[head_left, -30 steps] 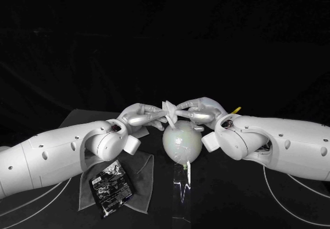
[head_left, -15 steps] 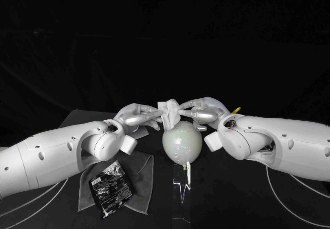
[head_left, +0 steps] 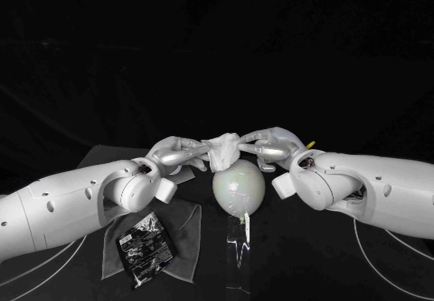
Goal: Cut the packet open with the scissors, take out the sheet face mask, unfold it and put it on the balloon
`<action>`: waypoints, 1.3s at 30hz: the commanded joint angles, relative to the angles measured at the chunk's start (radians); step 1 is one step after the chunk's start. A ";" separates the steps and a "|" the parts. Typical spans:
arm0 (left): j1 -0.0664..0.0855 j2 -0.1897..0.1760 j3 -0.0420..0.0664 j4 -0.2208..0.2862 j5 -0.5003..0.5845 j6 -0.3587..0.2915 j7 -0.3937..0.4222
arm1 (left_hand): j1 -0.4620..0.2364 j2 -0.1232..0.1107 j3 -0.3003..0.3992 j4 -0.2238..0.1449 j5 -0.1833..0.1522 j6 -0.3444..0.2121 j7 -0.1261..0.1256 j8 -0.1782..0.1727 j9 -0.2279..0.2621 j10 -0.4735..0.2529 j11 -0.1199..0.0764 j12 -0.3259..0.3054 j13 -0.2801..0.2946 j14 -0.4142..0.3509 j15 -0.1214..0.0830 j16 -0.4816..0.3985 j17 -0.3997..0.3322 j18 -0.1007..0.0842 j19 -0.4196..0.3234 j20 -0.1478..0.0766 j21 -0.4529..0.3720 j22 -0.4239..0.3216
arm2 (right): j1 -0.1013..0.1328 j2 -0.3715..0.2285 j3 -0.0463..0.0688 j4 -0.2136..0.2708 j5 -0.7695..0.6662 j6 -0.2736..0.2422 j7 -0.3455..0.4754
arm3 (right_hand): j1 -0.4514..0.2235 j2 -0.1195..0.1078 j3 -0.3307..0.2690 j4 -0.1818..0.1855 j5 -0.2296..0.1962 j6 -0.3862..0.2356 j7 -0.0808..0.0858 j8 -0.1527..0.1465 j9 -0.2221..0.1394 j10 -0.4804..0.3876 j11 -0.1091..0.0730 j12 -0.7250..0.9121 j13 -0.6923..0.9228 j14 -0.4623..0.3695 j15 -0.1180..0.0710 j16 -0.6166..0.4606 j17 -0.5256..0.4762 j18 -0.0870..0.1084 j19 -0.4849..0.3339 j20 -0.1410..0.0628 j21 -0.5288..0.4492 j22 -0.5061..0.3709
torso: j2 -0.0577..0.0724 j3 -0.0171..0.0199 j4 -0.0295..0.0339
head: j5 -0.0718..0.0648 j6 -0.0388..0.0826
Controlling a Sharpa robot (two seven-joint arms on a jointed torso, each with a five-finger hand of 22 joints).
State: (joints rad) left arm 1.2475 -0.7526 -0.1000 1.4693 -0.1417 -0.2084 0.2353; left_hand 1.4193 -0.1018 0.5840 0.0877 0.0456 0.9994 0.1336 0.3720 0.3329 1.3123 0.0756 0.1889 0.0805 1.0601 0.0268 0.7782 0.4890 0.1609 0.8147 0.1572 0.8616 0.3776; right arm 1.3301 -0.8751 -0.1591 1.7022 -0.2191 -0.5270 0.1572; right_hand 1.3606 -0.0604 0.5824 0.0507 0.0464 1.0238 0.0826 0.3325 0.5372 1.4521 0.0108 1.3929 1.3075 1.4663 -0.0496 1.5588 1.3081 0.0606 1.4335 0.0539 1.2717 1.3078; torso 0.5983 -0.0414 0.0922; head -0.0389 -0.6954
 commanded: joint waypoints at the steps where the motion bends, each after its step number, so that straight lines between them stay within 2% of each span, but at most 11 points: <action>1: 0.001 0.001 0.001 0.002 0.004 0.004 0.009 | -0.002 0.010 0.016 -0.015 0.003 0.006 0.000 0.005 0.037 0.020 -0.011 -0.002 0.000 -0.001 -0.009 0.005 0.002 0.016 -0.008 0.000 0.002 0.000 | 0.000 0.000 0.001 0.002 -0.009 0.004 0.015 | 0.003 0.011 0.005 0.002 0.002 0.007 -0.002 0.013 0.052 0.015 -0.007 0.004 0.100 0.099 -0.008 0.005 0.238 0.001 0.003 -0.001 0.003 0.181 | 0.000 -0.0002 0.0001 | -0.001 0.001; 12: 0.001 0.000 0.001 -0.002 -0.003 0.011 0.003 | -0.004 0.008 0.019 -0.017 0.003 0.006 0.000 0.006 0.038 0.021 -0.011 -0.003 0.000 -0.002 -0.009 0.007 0.002 0.016 -0.011 0.000 0.006 0.003 | 0.000 -0.008 0.002 0.000 -0.009 0.005 0.015 | 0.001 0.010 0.009 -0.002 0.002 0.007 -0.002 0.015 0.053 0.016 -0.007 0.004 0.101 0.099 -0.008 0.005 0.239 0.001 0.003 -0.001 0.004 0.181 | 0.000 -0.0006 0.0015 | -0.002 0.000; 39: 0.001 0.001 0.001 -0.022 -0.030 0.029 -0.013 | -0.006 0.007 0.022 -0.021 0.003 0.006 0.000 0.007 0.040 0.021 -0.011 -0.003 0.000 -0.002 -0.009 0.009 0.003 0.016 -0.014 0.000 0.012 0.007 | 0.001 -0.022 0.002 0.003 -0.009 0.016 0.012 | 0.000 0.010 0.010 -0.003 0.002 0.007 -0.002 0.015 0.053 0.015 -0.007 0.003 0.100 0.099 -0.008 0.005 0.238 0.001 0.003 -0.002 0.004 0.181 | 0.000 -0.0005 0.0004 | -0.001 0.004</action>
State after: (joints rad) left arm 1.2475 -0.7543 -0.1002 1.4465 -0.1639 -0.1998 0.2215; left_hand 1.4169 -0.1041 0.5990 0.0727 0.0457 0.9978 0.1322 0.3754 0.3331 1.3156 0.0784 0.1889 0.0806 1.0563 0.0238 0.7821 0.4911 0.1607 0.8074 0.1575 0.8706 0.3840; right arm 1.3308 -0.8980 -0.1578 1.7034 -0.2191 -0.5263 0.1593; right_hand 1.3633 -0.0578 0.5848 0.0478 0.0462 1.0232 0.0839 0.3353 0.5371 1.4520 0.0108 1.3915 1.3073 1.4663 -0.0496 1.5587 1.3080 0.0601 1.4333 0.0541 1.2711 1.3081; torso 0.5984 -0.0418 0.0925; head -0.0402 -0.6906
